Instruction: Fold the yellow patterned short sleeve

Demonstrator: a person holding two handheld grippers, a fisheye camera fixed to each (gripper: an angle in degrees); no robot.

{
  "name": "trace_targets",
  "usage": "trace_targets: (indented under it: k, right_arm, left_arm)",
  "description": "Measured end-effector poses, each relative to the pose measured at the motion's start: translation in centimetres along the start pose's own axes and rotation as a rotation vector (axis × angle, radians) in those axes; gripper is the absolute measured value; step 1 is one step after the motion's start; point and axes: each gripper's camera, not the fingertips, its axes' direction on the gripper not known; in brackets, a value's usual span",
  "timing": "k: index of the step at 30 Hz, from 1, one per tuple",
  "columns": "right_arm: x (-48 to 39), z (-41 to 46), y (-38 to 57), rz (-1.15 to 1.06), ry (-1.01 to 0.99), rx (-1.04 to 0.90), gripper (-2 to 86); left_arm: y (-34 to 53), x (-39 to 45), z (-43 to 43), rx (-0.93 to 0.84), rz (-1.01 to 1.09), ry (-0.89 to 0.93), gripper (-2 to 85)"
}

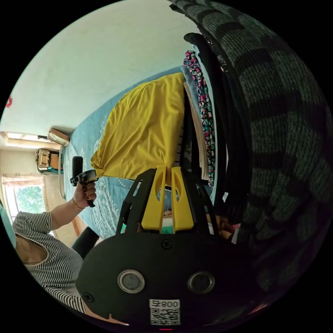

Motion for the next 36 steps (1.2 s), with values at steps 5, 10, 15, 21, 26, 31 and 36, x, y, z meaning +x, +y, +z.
trace_targets:
  k: [5, 10, 15, 21, 26, 31, 36]
  right_arm:
    - [-2.1, 5.6, -1.3, -0.071, 0.194, -0.066, 2.7]
    - [-3.8, 9.2, -2.2, -0.084, 0.253, -0.091, 3.6]
    - [-4.8, 7.6, -0.4, -0.036, 0.250, 0.003, 5.0]
    - [-10.8, 5.4, 1.2, -0.091, 0.323, 0.160, 1.1]
    - [-11.3, 7.1, 0.9, -0.007, 0.351, 0.143, 0.1]
    - [-12.2, 10.8, 0.9, -0.050, 0.295, 0.027, 0.1]
    - [-13.9, 10.3, 0.7, -0.019, 0.309, 0.000, 0.1]
  left_arm:
    - [-1.3, 0.9, 3.1, -0.051, 0.030, -0.087, 3.2]
    - [-0.3, 2.4, 3.6, -0.071, 0.031, -0.088, 3.0]
    - [1.4, 6.3, 2.1, -0.052, 0.107, -0.139, 2.0]
    - [-1.7, 13.6, 4.8, -0.062, 0.407, -0.382, 0.7]
    - [-2.0, 12.8, 9.8, -0.150, 0.410, -0.586, 0.3]
    - [0.3, 14.5, 10.4, -0.113, 0.438, -0.600, 0.2]
    - [2.5, 15.9, 12.6, -0.166, 0.511, -0.707, 0.2]
